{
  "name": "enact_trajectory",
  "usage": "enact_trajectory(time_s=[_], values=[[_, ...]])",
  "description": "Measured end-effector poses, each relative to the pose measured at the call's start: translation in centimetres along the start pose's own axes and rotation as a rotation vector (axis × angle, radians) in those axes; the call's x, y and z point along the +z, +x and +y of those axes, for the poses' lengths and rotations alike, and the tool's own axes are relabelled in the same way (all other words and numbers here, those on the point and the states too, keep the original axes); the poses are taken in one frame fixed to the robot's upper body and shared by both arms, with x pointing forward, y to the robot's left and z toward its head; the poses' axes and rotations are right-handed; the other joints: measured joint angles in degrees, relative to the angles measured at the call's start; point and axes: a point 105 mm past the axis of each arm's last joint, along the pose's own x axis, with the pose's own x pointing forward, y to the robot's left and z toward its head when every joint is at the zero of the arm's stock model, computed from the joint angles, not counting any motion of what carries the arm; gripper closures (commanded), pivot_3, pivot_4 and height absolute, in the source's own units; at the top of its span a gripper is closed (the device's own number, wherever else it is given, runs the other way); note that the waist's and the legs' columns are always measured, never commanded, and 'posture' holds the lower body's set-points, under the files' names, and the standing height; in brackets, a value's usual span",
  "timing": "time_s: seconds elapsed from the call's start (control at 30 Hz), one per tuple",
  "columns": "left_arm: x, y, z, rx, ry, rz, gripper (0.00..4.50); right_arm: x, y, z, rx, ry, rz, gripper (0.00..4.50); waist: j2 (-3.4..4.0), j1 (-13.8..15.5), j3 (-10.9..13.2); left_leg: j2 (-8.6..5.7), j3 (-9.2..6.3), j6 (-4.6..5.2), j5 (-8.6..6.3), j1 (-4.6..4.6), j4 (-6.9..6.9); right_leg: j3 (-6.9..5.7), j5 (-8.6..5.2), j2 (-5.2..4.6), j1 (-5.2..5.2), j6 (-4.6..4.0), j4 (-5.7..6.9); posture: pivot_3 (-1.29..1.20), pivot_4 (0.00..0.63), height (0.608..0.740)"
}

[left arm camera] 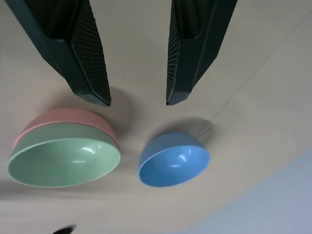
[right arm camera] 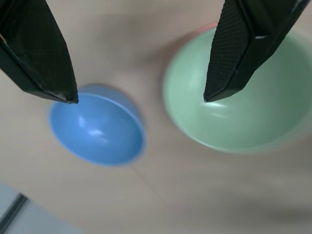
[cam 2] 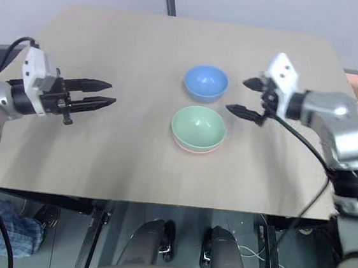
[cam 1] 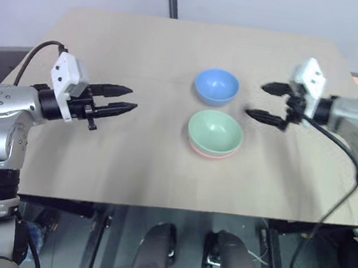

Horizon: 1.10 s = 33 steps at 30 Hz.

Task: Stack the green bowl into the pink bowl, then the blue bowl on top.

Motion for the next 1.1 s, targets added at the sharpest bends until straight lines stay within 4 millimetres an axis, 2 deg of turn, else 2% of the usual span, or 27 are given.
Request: enact_trajectory(time_s=[0.13,0.23,0.57,0.93,1.03,1.1], values=[[0.0,-0.1,0.2,0.026,-0.009,-0.012,2.61,-1.2,3.0,-1.1,-0.048,-0.121,0.110,0.00,0.00,-0.39,0.00,-0.01,0.10,0.00,0.00,-0.08,-0.03,0.08,0.11,-0.02,-0.11,-0.18,0.00,0.00,0.150,0.740],[-0.2,-0.2,0.2,0.035,-0.015,-0.008,2.61,-1.0,4.3,-1.1,-0.037,-0.187,0.134,0.00,0.01,-0.52,0.00,-0.01,0.16,-0.02,0.01,-0.08,-0.09,0.12,0.12,-0.01,-0.18,-0.20,0.02,0.00,0.150,0.740],[-0.6,-1.2,0.6,0.088,-0.074,-0.010,2.61,2.4,9.2,0.0,0.055,-0.407,0.122,0.00,0.01,-0.93,0.01,0.02,0.28,-0.03,0.01,-0.06,-0.10,0.23,0.14,-0.01,-0.27,-0.21,0.09,0.00,0.150,0.740],[-0.6,-1.9,0.3,0.105,-0.103,-0.001,2.61,1.5,11.4,1.3,0.112,-0.486,0.173,0.00,0.01,-1.11,0.01,0.02,0.27,-0.04,0.02,-0.06,-0.12,0.23,0.14,-0.01,-0.27,-0.23,0.10,0.00,0.150,0.740],[-0.7,-1.9,0.3,0.107,-0.113,-0.005,2.56,0.8,11.8,1.6,0.119,-0.488,0.194,0.83,0.01,-1.37,0.01,0.02,0.27,-0.04,0.02,-0.07,-0.12,0.23,0.14,-0.02,-0.27,-0.23,0.10,0.00,0.150,0.740],[-0.7,-1.9,0.3,0.108,-0.115,-0.005,2.56,0.5,11.8,1.6,0.117,-0.487,0.202,1.81,0.01,-1.54,0.01,0.01,0.28,-0.04,0.02,-0.07,-0.12,0.23,0.14,-0.03,-0.27,-0.23,0.10,0.00,0.150,0.740]])
